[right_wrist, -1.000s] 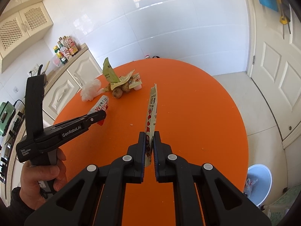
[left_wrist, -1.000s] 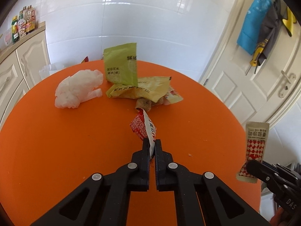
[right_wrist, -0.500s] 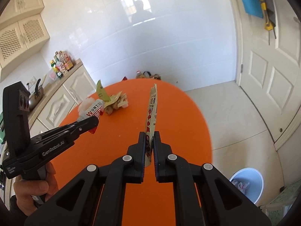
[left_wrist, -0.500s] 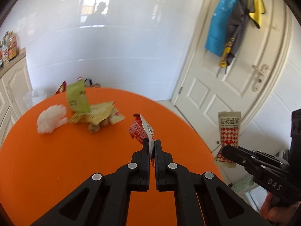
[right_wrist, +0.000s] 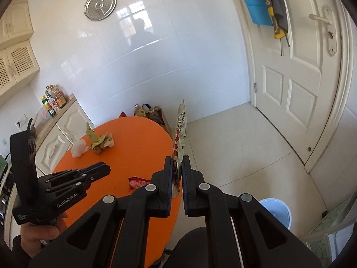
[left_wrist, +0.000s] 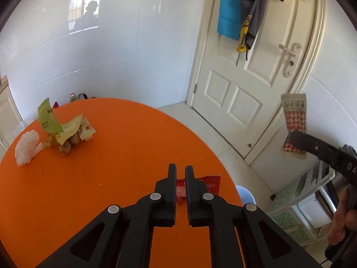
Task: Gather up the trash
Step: 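Carry the sauce packet and snack packet toward the blue bucket, then open both tools over the bucket to drop the packets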
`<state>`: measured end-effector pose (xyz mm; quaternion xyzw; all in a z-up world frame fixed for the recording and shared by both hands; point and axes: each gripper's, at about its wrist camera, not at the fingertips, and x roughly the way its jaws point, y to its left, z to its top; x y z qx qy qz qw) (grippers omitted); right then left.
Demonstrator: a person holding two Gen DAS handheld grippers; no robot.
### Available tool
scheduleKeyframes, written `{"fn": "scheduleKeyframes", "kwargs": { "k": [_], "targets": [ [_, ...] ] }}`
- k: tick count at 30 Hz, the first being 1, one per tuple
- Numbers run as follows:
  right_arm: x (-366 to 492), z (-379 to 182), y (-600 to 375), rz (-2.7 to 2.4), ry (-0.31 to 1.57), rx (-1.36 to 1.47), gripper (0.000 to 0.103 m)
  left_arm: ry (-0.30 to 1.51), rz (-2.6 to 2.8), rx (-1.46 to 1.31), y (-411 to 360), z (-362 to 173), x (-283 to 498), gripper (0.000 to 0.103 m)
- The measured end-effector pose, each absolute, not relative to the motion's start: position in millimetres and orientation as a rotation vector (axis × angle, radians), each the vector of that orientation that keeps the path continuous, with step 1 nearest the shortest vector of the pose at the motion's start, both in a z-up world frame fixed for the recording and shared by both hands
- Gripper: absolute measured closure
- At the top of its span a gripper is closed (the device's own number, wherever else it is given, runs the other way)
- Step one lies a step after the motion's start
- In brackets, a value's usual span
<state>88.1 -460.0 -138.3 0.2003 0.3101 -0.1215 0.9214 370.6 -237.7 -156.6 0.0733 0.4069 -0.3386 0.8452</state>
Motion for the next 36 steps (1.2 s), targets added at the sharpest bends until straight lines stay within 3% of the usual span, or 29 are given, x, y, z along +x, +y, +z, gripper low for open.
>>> {"fn": "scheduleKeyframes", "kwargs": {
  "k": [4,6,8,10,13,15,17,22,36],
  "targets": [
    [85,-148,-463,-0.246,0.651,0.427,0.096,0.922,-0.725,0.172,-252,-178,370,0.052],
    [82,-151,-464,-0.248,0.657,0.433,0.096,0.933,-0.738,0.17,-257,-183,368,0.045],
    [80,-154,-467,-0.251,0.663,0.44,0.096,0.937,-0.751,0.193,-264,-187,365,0.031],
    [79,-158,-469,-0.254,0.668,0.448,0.096,0.928,-0.752,0.229,-273,-191,367,0.026],
    [79,-160,-470,-0.256,0.675,0.453,0.096,0.949,-0.756,0.248,-287,-203,379,0.027],
    [79,-160,-471,-0.257,0.675,0.453,0.096,0.935,-0.747,0.242,-292,-208,384,0.035],
    [79,-160,-471,-0.258,0.675,0.453,0.096,0.916,-0.724,0.262,-299,-211,388,0.054],
    [79,-163,-474,-0.261,0.679,0.461,0.096,0.928,-0.732,0.202,-290,-216,390,0.068],
    [77,-161,-473,-0.263,0.681,0.451,0.096,0.94,-0.747,0.137,-277,-207,405,0.072]
  ]
}}
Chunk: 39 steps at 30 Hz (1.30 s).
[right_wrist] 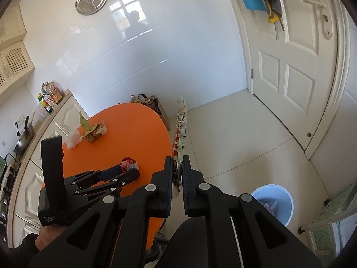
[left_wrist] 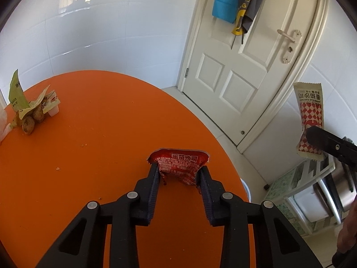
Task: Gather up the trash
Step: 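Open both tools over the bucket to drop the packets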
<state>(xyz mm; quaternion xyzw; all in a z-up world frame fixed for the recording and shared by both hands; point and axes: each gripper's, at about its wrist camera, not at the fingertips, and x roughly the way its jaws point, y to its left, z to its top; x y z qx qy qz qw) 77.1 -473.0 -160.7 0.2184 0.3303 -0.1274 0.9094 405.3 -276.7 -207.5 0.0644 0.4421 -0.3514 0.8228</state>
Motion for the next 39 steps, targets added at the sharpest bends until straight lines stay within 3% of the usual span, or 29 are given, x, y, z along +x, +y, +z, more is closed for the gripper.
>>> {"fn": "scheduleKeyframes", "kwargs": {
  "k": [9,20,39],
  "targets": [
    [60,-150,-486,-0.308,0.654,0.449,0.096,0.863,-0.817,0.123,-286,-170,394,0.072],
    [-8,-167,-568,-0.531,0.667,0.506,0.096,0.847,-1.028,0.179,-377,-147,371,0.072],
    [-31,-336,-683,-0.638,0.936,0.773,0.093,1.339,-1.126,0.417,-553,-300,413,0.069]
  ]
}}
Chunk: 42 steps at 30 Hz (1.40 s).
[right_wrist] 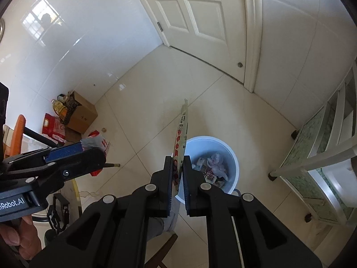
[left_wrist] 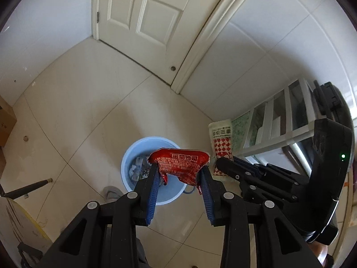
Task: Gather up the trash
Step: 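Open both tools over the bucket to drop the packets, then return both tools to the orange table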
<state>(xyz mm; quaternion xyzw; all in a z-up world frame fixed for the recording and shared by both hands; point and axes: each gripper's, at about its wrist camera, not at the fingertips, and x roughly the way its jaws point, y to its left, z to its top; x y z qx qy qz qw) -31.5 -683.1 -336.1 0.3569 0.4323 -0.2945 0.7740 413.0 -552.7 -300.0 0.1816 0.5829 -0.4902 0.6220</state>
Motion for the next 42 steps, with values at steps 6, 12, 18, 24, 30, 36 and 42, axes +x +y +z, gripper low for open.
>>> {"fn": "scheduleKeyframes", "kwargs": {
  "k": [6,12,18,24,30,36,42],
  "targets": [
    [-41,-361,-701,-0.669,0.959,0.835,0.061,1.442,-1.072,0.473,-593,-336,444,0.048],
    [-50,-361,-705,-0.724,0.929,0.848,0.021,1.438,-1.014,0.493,-619,-339,455,0.019],
    [-67,-341,-701,-0.789,0.853,0.865,0.0,1.36,-0.97,0.488,-615,-314,449,0.014],
    [-67,-302,-686,-0.792,0.786,0.831,0.0,1.234,-0.976,0.445,-579,-265,442,0.014],
    [-56,-245,-657,-0.76,0.709,0.761,0.0,1.114,-0.964,0.373,-529,-218,424,0.013],
    [-33,-192,-615,-0.704,0.65,0.67,0.0,0.991,-0.925,0.29,-452,-174,405,0.013],
    [-9,-149,-568,-0.64,0.603,0.584,0.0,0.883,-0.855,0.215,-373,-141,387,0.008]
  ]
}}
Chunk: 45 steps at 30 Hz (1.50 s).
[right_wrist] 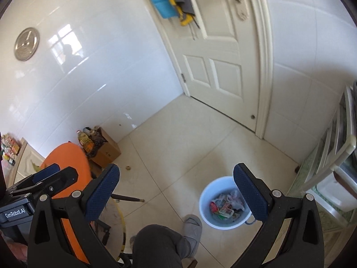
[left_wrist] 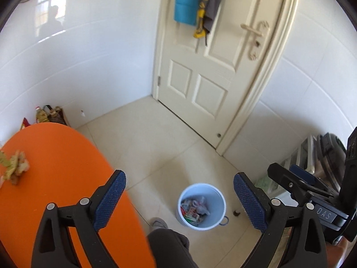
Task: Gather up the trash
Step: 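Return both tools to the orange table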
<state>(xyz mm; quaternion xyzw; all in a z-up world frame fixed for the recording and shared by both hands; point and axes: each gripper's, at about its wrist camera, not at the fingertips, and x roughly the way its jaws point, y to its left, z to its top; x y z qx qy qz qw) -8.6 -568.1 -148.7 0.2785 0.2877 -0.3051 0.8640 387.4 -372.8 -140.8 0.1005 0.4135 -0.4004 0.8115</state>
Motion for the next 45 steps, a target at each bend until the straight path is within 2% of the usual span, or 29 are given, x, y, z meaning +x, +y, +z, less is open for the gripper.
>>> {"fn": "scheduleKeyframes", "kwargs": {
  "k": [6,10,24,36,45],
  "targets": [
    [21,-116,-521,-0.557,0.571,0.506,0.0,0.813,-0.775,0.133,-296,-110,371,0.007],
    [42,-98,-489,-0.5,0.55,0.456,0.0,0.76,-0.719,0.09,-233,-76,351,0.002],
    [108,-46,-375,-0.263,0.48,0.303,0.0,0.597,-0.477,-0.001,-72,-41,284,0.001],
    [160,-41,-292,-0.104,0.492,0.163,0.0,0.549,-0.297,-0.086,24,-59,223,0.001],
    [221,-71,-265,-0.016,0.589,0.108,0.0,0.643,-0.219,-0.117,37,-87,246,0.001]
  ]
}}
